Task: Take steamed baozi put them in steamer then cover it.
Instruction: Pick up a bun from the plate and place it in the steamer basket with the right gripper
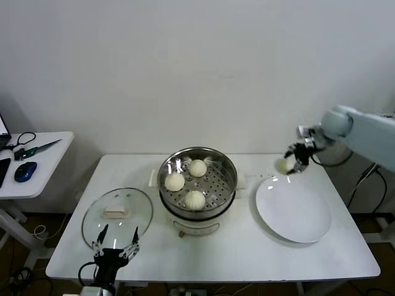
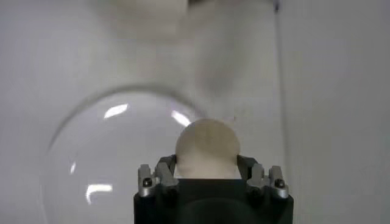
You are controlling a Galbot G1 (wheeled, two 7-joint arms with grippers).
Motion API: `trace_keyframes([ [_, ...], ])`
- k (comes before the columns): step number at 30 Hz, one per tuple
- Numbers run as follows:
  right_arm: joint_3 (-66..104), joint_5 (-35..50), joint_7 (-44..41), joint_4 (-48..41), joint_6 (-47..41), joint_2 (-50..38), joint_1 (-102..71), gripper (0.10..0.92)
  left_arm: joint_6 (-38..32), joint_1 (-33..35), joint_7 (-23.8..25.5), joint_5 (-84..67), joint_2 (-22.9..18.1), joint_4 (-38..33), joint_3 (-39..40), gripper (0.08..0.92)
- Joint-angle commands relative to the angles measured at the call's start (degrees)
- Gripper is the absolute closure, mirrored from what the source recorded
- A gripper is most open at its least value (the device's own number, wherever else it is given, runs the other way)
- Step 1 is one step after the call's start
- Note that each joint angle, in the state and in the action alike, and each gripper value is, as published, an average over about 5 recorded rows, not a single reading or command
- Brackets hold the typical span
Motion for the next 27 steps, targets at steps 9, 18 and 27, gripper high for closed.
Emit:
trace_keyframes([
  [9, -10.5, 22.9, 11.7, 23.5, -10.8, 18.6, 16.3, 0.355, 0.3, -1.3, 0.1, -0.2, 0.2, 0.1, 0.3, 0.177],
  [18, -9.4, 17.3, 16.5, 15.8, -13.0, 23.1, 2.9, 0.355, 0.2, -1.2, 0.0, -1.1, 0.5, -0.2, -0.8, 0.177],
  [27, -8.5, 14.4, 20.7, 14.7, -15.5, 21.6, -2.5, 0.355, 0.1, -0.8, 0.0, -1.2, 0.5, -0.3, -1.4, 0.177],
])
